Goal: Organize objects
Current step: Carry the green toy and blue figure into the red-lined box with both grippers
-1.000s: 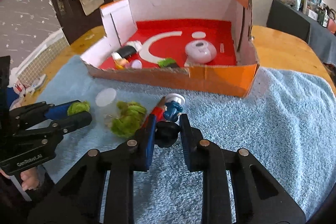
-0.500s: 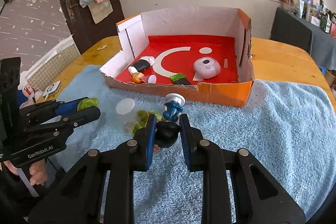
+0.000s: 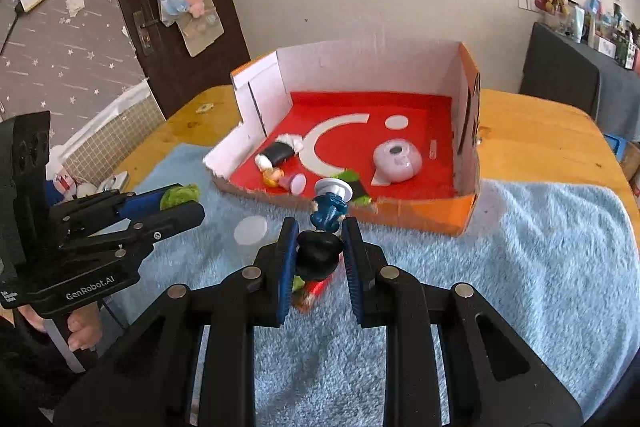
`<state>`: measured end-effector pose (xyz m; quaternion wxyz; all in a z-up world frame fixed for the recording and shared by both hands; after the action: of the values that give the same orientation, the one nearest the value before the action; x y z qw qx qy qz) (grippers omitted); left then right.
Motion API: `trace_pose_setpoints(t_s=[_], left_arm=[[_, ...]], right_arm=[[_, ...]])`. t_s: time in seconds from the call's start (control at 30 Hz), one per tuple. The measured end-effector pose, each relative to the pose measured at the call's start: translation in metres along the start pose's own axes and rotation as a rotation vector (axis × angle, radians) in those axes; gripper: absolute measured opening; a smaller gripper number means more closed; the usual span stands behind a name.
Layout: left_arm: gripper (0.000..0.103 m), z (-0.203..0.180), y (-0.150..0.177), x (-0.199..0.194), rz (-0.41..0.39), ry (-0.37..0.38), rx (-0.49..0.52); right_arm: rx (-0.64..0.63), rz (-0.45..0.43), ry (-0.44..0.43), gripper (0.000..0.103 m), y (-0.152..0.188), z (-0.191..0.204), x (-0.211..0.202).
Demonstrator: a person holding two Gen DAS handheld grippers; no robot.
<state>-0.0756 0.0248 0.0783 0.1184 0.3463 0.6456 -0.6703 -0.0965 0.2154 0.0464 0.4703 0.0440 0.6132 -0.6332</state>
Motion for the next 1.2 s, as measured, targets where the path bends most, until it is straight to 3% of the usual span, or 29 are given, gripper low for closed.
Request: trace_pose_setpoints(t_s=[0.5,0.83,1.2], left_arm=[[0.033,0.001,-0.053,0.038,0.020,-0.007,0.052],[0.033,0.011,-0.086,0.089,0.106,-0.022,0.094],[0.033,0.027,-0.107,0.149,0.223,-0.172,0.185]], right_arm=[[-0.064,0.049,0.002,0.021,-0.063,-0.007,0.045],[-0.105,0.147,0.056,0.021,-0.100,-0.021,0.100],[-0.131,0.290,0.201,0.021,-0.118,-0.048,0.156]])
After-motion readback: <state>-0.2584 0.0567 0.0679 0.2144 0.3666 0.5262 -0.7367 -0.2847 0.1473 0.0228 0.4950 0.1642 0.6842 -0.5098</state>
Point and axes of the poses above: each gripper's, at about its wrist camera, not at the fingertips, and x roughly the way its jaws point, z to its left, y to its underside, the point moved 3 cm from there along x, roughly the way its jaws point, and after that the axes turned 3 degrees about x, right-handed, at the moved point
